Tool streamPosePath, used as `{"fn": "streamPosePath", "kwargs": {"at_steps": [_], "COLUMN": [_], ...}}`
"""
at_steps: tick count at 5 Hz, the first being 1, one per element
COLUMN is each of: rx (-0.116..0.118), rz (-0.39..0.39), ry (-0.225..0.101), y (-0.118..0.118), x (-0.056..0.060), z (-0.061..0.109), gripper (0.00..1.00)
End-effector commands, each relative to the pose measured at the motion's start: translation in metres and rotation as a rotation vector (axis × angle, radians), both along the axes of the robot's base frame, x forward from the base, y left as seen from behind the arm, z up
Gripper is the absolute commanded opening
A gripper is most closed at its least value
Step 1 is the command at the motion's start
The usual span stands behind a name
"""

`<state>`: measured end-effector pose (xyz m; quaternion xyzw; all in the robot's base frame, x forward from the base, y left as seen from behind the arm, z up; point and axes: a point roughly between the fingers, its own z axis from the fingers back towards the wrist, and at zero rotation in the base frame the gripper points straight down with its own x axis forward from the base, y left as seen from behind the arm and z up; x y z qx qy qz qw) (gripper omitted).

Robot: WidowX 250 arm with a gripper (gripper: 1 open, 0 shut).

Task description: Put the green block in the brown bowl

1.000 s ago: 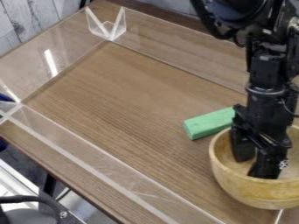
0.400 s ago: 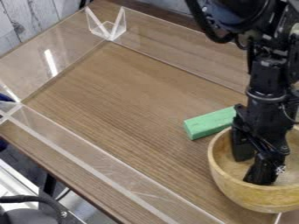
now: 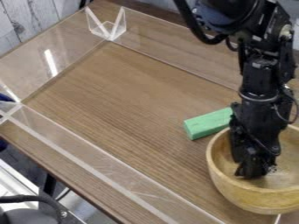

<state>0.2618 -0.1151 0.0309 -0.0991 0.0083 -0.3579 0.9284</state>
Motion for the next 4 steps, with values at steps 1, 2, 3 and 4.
{"fn": "streamPosePath", "kwargs": {"at_steps": [1,2,3,4], "rx": [-0.022,-0.013,-0.005,-0.011], "rz": [-0.007,0.036,0.074,0.128], "ry": [-0.055,-0.065,-0.067,-0.061], "y": [0.006,0.004,0.001,0.003], "x": [0.006,0.006,0.006,0.01], "z": [0.01,0.023,0.032,0.036], "gripper": [0.0,1.0,1.0,1.0]}}
